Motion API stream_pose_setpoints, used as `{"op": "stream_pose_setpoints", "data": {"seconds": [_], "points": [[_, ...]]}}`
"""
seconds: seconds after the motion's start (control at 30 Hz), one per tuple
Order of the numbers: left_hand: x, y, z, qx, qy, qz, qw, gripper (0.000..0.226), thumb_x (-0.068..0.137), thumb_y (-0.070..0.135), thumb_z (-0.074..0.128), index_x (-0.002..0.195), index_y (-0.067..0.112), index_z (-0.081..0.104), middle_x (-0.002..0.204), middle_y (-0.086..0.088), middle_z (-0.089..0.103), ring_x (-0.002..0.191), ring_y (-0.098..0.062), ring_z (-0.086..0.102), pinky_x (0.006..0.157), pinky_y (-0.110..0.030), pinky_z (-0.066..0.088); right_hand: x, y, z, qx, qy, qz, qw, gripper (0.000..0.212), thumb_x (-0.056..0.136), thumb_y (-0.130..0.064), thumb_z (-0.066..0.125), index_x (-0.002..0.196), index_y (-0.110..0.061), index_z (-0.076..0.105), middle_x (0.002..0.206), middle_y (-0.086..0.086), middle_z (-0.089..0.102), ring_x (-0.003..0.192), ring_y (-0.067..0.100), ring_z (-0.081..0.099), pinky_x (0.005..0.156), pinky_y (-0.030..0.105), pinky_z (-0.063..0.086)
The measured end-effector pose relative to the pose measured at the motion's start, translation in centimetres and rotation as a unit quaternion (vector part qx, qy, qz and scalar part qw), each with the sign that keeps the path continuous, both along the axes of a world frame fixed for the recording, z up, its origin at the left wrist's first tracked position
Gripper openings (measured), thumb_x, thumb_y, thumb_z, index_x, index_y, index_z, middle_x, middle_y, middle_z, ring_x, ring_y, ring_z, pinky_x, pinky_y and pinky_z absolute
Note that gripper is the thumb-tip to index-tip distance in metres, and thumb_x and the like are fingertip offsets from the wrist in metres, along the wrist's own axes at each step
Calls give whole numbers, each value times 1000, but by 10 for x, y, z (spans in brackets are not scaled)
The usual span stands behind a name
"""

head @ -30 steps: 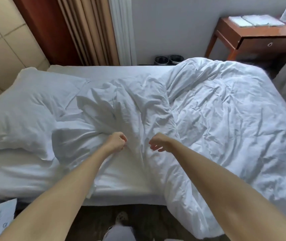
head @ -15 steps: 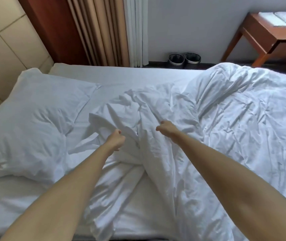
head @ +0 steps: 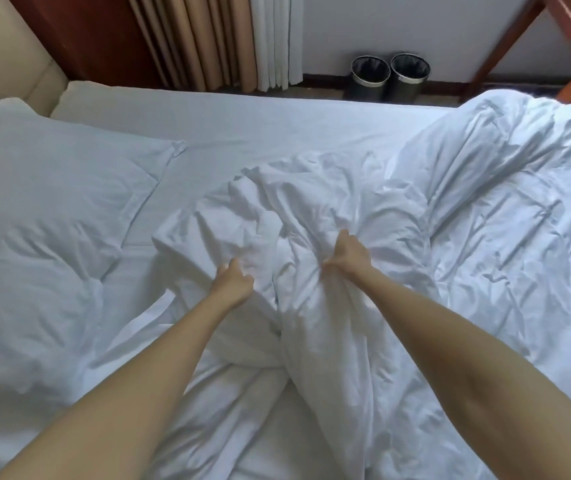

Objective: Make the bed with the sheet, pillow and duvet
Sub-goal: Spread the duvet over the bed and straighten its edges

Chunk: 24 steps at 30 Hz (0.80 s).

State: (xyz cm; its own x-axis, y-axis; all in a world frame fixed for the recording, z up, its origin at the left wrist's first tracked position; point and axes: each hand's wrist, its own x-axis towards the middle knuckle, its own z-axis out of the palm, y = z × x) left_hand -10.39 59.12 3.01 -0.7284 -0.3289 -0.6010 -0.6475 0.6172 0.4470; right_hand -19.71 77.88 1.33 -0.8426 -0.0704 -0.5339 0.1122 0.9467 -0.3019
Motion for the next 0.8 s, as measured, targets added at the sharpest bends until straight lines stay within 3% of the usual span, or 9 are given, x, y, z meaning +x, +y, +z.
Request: {"op": "stream_pose_setpoints", "data": {"seconds": [0.1,0.27,0.33,0.43,0.5,0.57,0.63,0.73,0.8], "points": [[-7,-2,-3,7,-5,-3,1000,46,95,16,38,140,7,31,143,-16,36,128,-32,40,101,-33,35,-2,-7,-2,-16,46,9,999,23,84,-9,52,106,0,52,115,23,57,110,39,53,87,35,41],[-35,-10,26,31,62,23,997,58,98,31,38,148,10,19,153,-12,23,138,-29,30,108,-36,30,12,-37,34,-95,2,95,991,31,84,-20,48,102,2,60,107,22,59,104,34,55,79,31,39],[-49,-12,44,80,99,39,991,58,97,37,40,147,13,26,152,-8,29,137,-27,33,109,-37,32,33,-50,52,-150,-61,149,976,12,83,-9,49,74,-5,54,86,16,55,83,27,54,62,30,36],[-50,-10,58,160,108,51,980,60,91,42,51,142,14,36,141,0,43,126,-25,47,103,-34,40,76,-61,78,-246,-222,174,927,9,46,-4,43,48,-12,47,46,-1,48,44,12,46,40,18,32],[-35,-8,59,174,71,49,981,88,77,42,68,147,13,24,140,3,38,128,-24,44,101,-30,41,104,-64,88,-254,-317,185,895,19,41,2,41,42,-12,52,39,-5,48,42,11,47,43,15,34],[-16,-8,51,98,19,11,995,112,64,32,75,151,12,6,147,-12,34,134,-30,36,106,-35,39,124,-63,88,-220,-362,227,877,25,51,13,46,52,-9,56,48,1,52,54,20,51,48,19,40],[1,-8,44,10,13,-12,1000,95,77,12,67,150,10,6,144,-18,36,130,-35,39,104,-37,39,130,-59,85,-195,-379,251,869,23,63,18,49,67,-3,57,58,6,55,63,24,53,54,22,44],[18,-14,46,-40,43,-31,998,45,90,14,52,132,7,40,131,-18,50,119,-36,49,96,-34,41,120,-44,89,-230,-404,200,862,20,80,7,49,78,-9,62,73,4,62,70,17,58,69,24,46],[28,-17,55,-73,63,-38,995,31,91,16,46,118,2,50,125,-22,54,115,-37,51,91,-34,41,109,-38,92,-290,-295,103,905,19,84,2,49,89,-5,66,82,8,62,69,13,58,68,24,44]]}}
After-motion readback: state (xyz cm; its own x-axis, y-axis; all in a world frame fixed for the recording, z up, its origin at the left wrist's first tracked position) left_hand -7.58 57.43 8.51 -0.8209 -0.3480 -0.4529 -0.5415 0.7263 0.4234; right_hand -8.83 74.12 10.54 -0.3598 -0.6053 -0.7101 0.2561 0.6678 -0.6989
